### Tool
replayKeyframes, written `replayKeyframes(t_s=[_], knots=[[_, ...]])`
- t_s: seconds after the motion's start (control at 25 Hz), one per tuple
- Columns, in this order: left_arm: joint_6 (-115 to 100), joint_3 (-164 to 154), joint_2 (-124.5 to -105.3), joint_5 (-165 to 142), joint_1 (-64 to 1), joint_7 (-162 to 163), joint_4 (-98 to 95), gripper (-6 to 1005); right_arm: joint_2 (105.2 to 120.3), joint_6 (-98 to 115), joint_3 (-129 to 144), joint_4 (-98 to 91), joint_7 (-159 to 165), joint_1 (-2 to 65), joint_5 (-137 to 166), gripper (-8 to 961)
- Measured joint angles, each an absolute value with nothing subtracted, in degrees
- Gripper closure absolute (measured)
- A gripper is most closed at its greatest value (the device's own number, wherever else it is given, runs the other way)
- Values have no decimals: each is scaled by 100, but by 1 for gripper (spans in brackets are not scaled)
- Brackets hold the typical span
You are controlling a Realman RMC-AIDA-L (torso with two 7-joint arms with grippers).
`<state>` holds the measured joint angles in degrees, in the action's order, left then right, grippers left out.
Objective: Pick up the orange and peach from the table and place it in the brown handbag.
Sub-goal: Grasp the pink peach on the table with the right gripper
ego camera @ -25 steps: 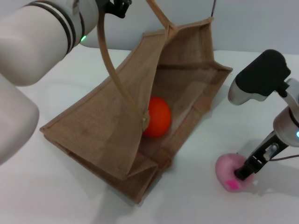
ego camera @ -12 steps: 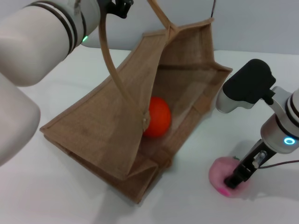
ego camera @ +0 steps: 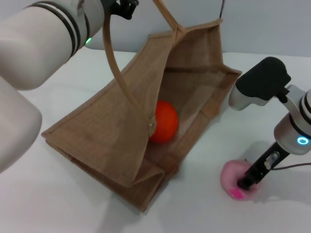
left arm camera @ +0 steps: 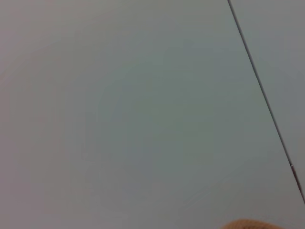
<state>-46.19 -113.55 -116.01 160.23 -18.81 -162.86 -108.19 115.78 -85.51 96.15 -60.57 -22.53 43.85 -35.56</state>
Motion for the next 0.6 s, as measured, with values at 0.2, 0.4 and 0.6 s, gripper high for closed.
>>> replayKeyframes(t_s=[0.2, 0.4, 0.6], knots=[[-4623, -11355, -11602, 16023, -1881, -16286, -10820, 844, 11578, -8524, 9639, -6089, -2274, 4392, -3521, 407], [-4623, -11340, -11602, 16023, -1881, -16286, -10820, 842, 11567, -8397, 9605, -6090, -2277, 4395, -3507, 450], [-4623, -11332, -11602, 16023, -1875, -16286, -10820, 840, 11555, -8379, 9600, -6099, -2286, 4395, -3485, 479]])
